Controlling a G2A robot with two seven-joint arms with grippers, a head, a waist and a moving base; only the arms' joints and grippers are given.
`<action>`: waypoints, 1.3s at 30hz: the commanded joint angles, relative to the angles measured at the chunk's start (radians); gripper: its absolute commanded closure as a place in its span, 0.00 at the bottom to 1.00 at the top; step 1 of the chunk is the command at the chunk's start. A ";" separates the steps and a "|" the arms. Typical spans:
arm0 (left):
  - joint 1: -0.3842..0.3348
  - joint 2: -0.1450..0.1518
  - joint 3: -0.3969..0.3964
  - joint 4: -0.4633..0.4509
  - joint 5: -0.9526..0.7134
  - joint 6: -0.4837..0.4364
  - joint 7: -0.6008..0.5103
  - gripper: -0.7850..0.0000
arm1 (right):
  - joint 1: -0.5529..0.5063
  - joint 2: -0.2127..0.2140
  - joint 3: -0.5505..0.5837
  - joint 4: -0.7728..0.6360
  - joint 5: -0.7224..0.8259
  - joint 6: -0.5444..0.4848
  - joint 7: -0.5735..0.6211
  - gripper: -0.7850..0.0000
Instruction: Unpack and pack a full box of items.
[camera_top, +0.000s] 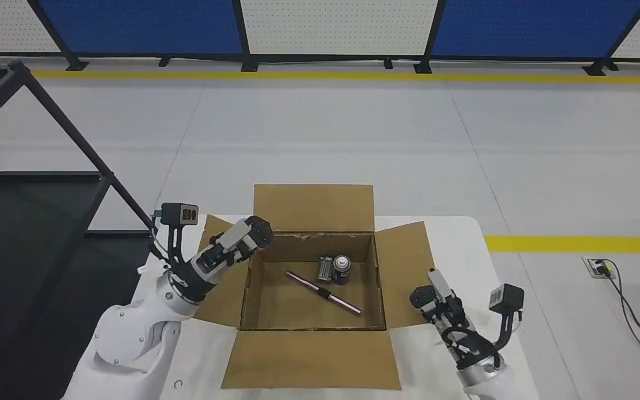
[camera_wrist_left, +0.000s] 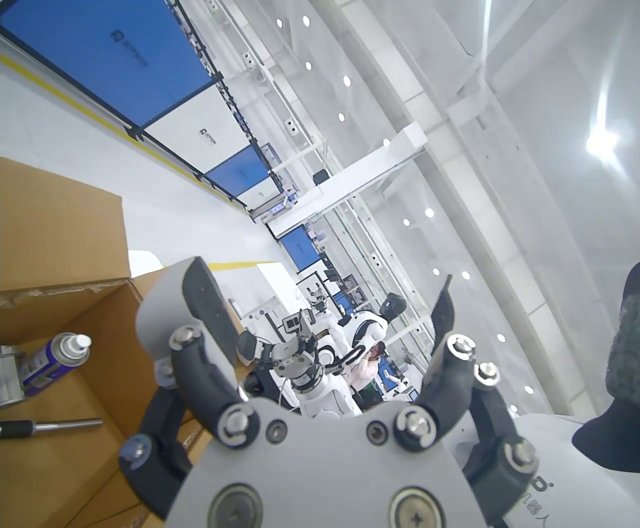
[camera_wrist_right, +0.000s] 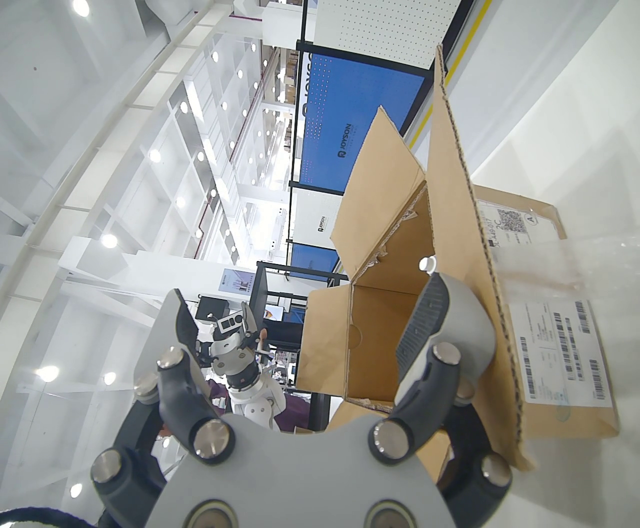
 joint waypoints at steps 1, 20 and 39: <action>0.000 0.000 0.000 0.000 0.000 0.000 0.000 0.00 | 0.000 0.000 0.000 0.000 0.000 0.000 0.000 0.00; 0.000 0.000 0.000 0.000 0.000 0.000 0.000 0.00 | -0.003 0.000 -0.003 0.001 0.006 0.002 0.000 0.00; 0.000 0.000 0.000 0.000 0.000 0.000 0.000 0.00 | -0.010 0.000 -0.002 0.022 0.033 0.002 -0.004 0.00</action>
